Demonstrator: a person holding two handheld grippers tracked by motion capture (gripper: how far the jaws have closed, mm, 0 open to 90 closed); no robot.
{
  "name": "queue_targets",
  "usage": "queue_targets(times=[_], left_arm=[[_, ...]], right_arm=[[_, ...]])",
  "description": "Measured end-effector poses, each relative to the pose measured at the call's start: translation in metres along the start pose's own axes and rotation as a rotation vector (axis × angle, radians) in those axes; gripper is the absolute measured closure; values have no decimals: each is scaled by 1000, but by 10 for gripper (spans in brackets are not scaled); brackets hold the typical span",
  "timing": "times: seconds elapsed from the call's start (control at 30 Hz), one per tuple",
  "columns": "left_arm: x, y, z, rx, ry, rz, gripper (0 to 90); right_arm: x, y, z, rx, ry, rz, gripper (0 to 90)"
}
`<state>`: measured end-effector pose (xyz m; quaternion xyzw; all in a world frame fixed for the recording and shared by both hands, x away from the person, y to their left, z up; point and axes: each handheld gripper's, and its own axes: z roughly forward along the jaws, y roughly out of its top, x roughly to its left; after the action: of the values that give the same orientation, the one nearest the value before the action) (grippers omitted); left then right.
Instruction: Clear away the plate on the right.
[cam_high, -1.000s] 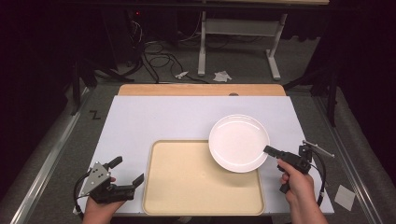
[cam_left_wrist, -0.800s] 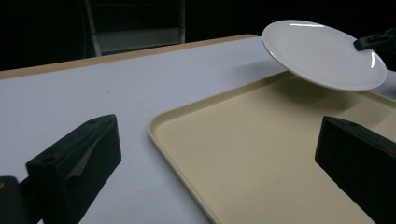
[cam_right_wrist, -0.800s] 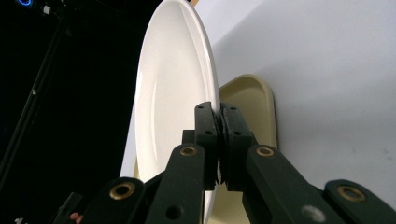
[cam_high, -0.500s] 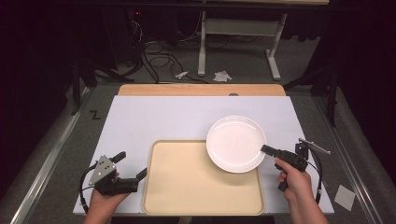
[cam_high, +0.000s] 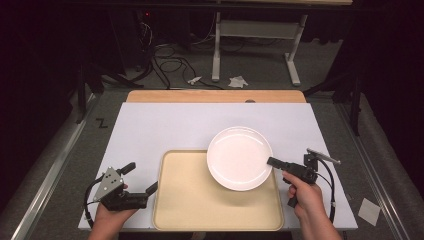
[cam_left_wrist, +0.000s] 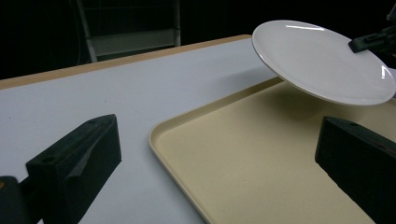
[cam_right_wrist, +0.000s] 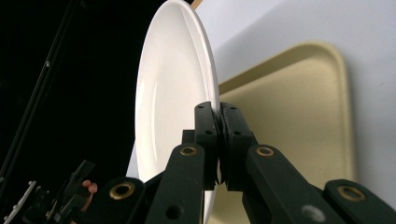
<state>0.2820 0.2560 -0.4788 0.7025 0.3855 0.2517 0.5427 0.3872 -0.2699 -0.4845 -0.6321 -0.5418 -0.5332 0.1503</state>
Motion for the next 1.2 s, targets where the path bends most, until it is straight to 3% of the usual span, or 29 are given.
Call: queue_targets(times=[0.47,0.8,1.2], left_arm=[[-3,-1,-5,-8,3,5,11],[-5,-1,-8,-9,6,10,11],[-5,-2,-9,-8,6,8,11]], right_arm=[[13,-19,19,84,3,-57,889],[17,-29,31,149,-28,-89,889],[16,-34,36,172,-57,-96,888]])
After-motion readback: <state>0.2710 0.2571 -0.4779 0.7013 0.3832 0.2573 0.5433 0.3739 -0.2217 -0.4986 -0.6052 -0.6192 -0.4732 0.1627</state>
